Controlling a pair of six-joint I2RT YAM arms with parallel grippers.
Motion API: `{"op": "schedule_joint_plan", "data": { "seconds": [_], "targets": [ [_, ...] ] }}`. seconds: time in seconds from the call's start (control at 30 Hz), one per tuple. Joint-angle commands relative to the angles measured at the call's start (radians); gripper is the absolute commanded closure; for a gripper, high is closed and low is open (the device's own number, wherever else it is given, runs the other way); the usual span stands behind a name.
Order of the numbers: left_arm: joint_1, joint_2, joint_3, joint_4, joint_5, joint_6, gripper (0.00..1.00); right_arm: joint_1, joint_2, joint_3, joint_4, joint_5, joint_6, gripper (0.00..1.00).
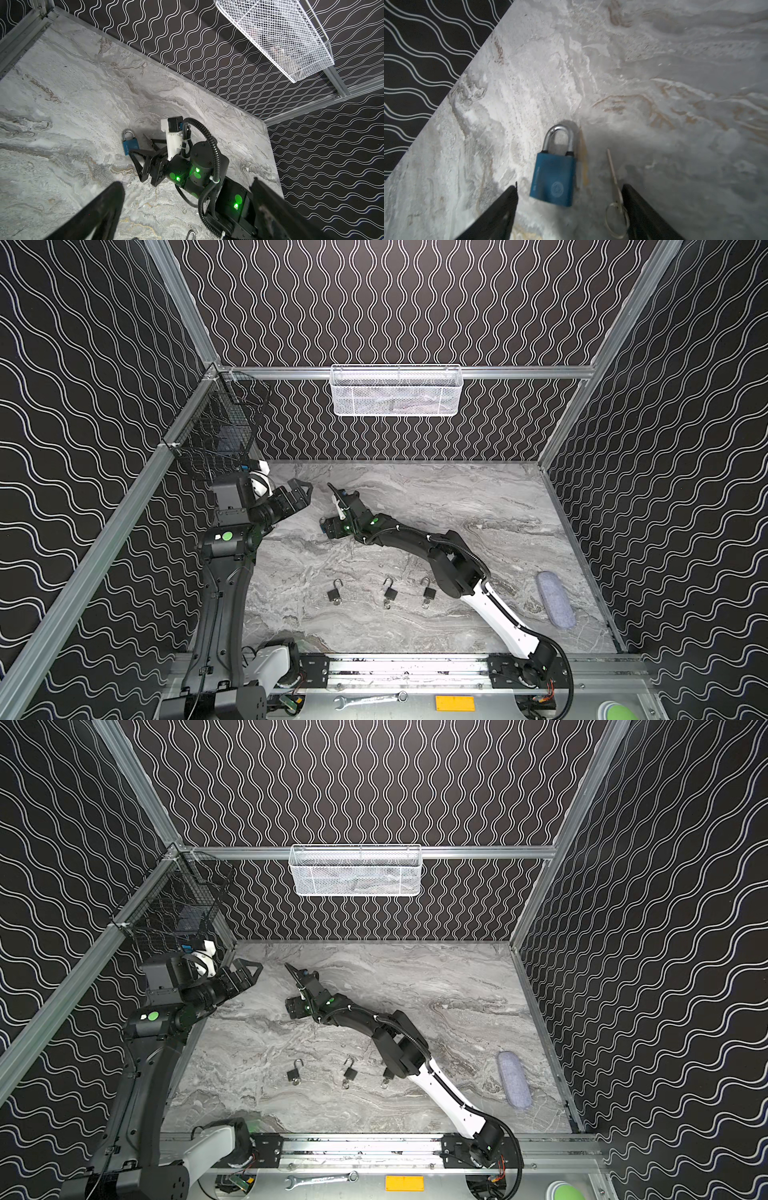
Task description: Lock with the key
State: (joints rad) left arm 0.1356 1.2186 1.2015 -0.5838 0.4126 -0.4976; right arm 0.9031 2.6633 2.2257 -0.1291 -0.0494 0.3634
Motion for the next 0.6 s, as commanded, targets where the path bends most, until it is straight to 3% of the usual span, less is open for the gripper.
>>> {"op": "schedule_joint_plan", "data": {
  "seconds": [0.0,0.23,0.37,0.57],
  "targets": [
    [0.000,0.002,-0.014,0.027,0.006,0.002,0.01,0.002,-0.007,-0.004,-0.062,-0.055,-0.013,0.20],
    [-0.001,0.016,-0.046,0.026,-0.020,-0.011,0.01,-0.001,-0.034,0.019,-0.097,-0.042,0.017,0.20],
    [0.000,0.002,-0.066,0.041,-0.055,-0.038,0.01,-0.024,-0.093,-0.083,-0.090,-0.025,0.046,0.20],
    [0.001,0.021,-0.071,0.062,-0.002,-0.010,0.01,-0.059,-0.219,-0.287,-0.002,-0.035,0.044,0.19]
  ]
}}
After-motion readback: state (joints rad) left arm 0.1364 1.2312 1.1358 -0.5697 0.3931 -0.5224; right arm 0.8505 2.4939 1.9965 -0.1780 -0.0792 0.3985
